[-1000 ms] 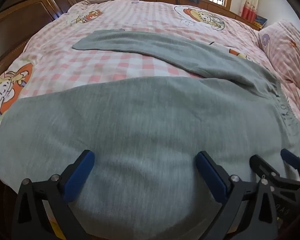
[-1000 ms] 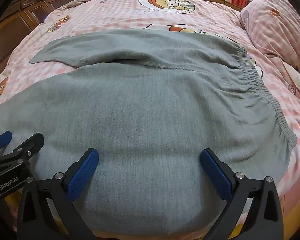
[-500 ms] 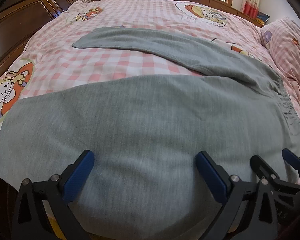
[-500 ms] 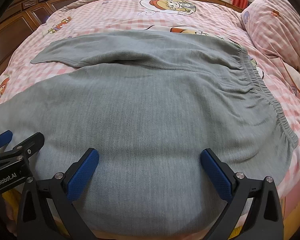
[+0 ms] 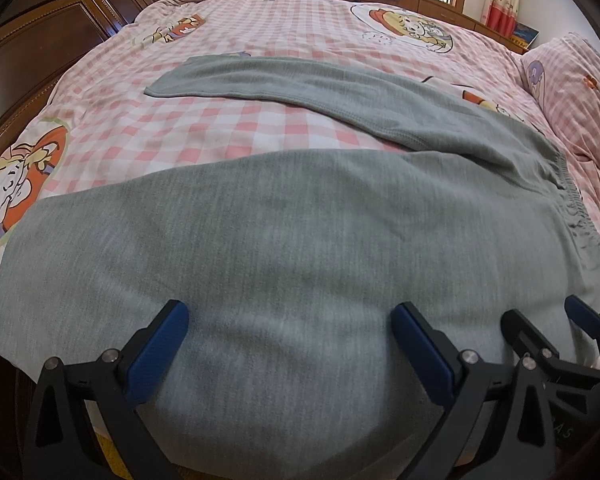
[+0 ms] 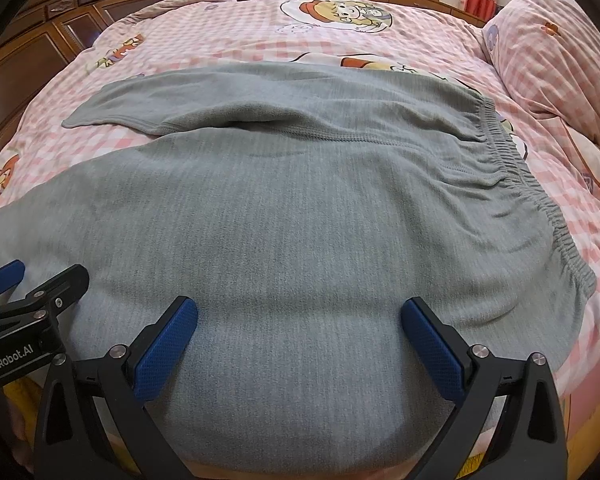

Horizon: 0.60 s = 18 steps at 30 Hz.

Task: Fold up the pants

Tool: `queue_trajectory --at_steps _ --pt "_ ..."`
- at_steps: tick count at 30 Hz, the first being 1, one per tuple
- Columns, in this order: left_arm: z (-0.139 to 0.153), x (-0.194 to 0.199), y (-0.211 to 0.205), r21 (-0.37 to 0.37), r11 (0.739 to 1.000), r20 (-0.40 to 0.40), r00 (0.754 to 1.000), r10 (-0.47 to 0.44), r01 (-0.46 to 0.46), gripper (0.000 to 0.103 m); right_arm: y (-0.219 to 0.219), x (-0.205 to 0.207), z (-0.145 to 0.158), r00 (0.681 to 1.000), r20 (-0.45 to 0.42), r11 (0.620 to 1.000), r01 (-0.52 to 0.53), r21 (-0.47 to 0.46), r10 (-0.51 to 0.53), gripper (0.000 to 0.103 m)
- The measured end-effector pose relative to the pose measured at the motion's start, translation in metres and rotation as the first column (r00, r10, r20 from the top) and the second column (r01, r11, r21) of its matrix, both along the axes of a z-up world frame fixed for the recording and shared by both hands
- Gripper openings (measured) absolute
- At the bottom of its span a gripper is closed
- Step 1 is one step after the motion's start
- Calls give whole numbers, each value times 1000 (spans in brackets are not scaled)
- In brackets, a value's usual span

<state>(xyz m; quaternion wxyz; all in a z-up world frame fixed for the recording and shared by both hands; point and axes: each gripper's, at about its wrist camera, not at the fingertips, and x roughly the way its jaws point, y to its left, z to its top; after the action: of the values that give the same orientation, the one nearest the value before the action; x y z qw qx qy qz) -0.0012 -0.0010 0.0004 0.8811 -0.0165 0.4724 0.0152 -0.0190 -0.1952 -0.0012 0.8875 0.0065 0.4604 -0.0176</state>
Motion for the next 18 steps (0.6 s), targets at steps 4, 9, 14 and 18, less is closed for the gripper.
queue_trajectory --at_steps 4,9,14,18 --pt "0 0 0 0 1000 1 1000 0 0 103 0 0 0 1000 1 1000 0 0 0 103" --pt "0 0 0 1 1000 1 1000 0 0 103 0 0 0 1000 2 1000 0 0 0 103" --pt "-1 0 0 1 1000 1 1000 0 0 103 -1 -1 1 1000 6 1000 0 -1 0 103" --pt "-1 0 0 1 1000 1 1000 0 0 103 -1 -2 0 1000 6 1000 0 0 0 103"
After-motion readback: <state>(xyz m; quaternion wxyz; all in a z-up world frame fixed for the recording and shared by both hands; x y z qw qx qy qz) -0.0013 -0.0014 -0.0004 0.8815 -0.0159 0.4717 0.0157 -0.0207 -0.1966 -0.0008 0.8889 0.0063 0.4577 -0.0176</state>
